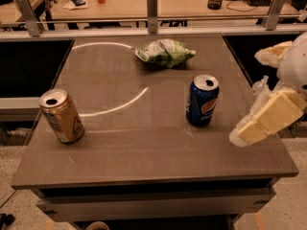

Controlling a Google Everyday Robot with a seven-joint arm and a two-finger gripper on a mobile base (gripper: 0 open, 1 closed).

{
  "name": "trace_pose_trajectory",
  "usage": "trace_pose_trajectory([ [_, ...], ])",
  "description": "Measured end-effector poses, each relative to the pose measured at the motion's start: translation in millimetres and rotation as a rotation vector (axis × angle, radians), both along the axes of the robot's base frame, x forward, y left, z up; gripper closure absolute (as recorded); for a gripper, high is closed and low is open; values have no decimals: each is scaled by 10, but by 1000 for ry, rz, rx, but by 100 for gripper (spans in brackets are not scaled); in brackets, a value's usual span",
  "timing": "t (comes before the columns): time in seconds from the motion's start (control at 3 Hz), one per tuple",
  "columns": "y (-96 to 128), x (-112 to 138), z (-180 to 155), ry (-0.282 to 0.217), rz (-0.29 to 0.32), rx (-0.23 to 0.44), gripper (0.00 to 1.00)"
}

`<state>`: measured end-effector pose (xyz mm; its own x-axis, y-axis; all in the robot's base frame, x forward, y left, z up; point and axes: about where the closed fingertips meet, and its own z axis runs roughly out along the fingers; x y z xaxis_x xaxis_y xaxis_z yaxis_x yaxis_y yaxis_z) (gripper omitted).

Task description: Pick orange can

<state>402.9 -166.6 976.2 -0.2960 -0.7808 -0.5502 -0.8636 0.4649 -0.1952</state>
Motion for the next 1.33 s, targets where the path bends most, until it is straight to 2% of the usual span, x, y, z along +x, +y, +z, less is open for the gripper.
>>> trace_pose_trajectory([
  [0.33, 175, -96, -343, -12, 82, 135, 0],
  [0.67, 503, -162, -480, -21, 223, 297, 0],
  [1.0, 815, -354, -519, -15, 328, 476, 0],
  [1.33, 924, -647, -580, 7, 369, 564, 0],
])
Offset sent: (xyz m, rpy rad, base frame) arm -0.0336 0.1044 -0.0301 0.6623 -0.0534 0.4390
